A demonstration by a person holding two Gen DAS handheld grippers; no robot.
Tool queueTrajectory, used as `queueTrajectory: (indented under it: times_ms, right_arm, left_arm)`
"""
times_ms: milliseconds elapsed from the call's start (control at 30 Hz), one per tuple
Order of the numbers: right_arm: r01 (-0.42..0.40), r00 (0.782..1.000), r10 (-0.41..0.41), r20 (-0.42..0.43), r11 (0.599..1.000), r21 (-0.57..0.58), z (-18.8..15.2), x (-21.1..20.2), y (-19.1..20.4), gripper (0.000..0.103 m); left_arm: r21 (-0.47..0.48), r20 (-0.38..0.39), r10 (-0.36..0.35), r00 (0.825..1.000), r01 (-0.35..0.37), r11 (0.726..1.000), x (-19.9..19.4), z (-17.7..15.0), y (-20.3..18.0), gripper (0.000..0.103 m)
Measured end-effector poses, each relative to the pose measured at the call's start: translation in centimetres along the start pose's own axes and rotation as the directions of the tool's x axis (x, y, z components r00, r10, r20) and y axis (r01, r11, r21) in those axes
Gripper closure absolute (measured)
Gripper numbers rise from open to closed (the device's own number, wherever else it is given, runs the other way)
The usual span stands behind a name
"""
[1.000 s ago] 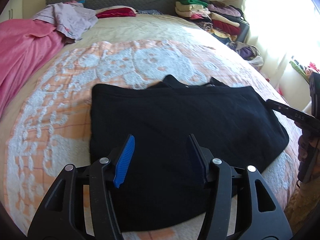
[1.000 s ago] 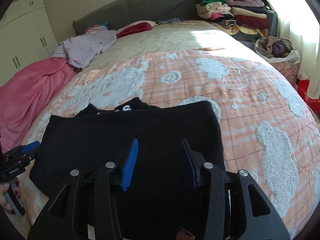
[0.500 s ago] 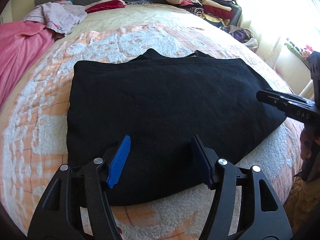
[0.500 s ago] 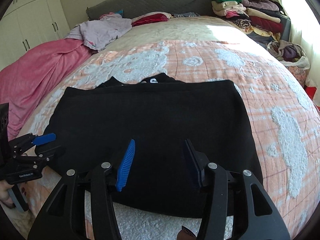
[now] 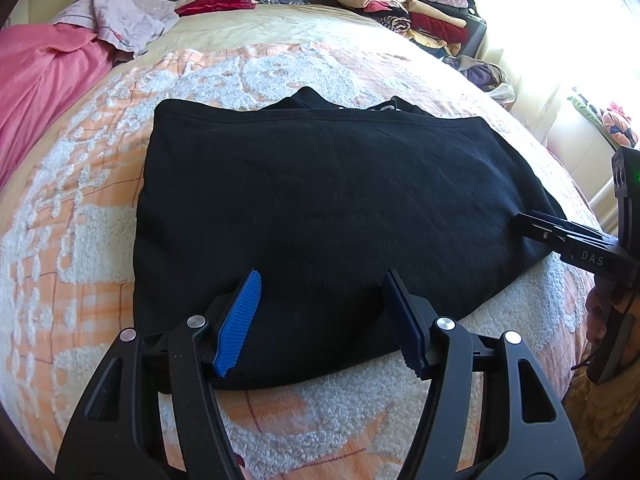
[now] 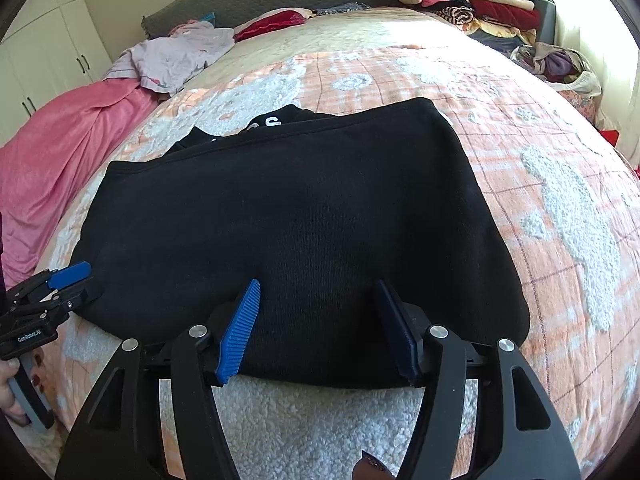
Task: Fold small clothes
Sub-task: 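Release the edge and press the folded sweatshirt flat with both tools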
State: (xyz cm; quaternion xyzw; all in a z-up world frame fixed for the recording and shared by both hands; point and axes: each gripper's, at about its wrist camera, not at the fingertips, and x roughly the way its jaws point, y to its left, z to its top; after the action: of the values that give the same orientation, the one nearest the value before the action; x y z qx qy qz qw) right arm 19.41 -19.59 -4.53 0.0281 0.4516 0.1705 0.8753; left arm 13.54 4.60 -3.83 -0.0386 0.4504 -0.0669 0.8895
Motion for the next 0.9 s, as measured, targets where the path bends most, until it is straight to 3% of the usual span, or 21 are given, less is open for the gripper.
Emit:
queueTrajectory:
  times_ms: [533,700,900]
  right_arm:
    - [0.028,1.000,-0.028,0.010,1.000,0.011,-0.8,-0.5,0.2,0.039]
    - [0.015,1.000,-0.016,0.018,1.000,0.026,-1.1,-0.8,0.2,0.032]
    - [0.003,0.999,-0.003,0.054,1.000,0.005,-1.5,-1.7,1.2,0.013]
  left_arm:
    - [-0.024,-0.003,-0.017,1.000,0.017,1.000,-0.8,-0.5,0.2,0.048]
    - [-0.027,0.004,-0.020,1.000,0.021,0.999,-1.5,-0.7,0.1,0.044]
    - [-0.024,0.018,-0.004,1.000,0.004,1.000,-2.3,-0.9,0.2,0.038]
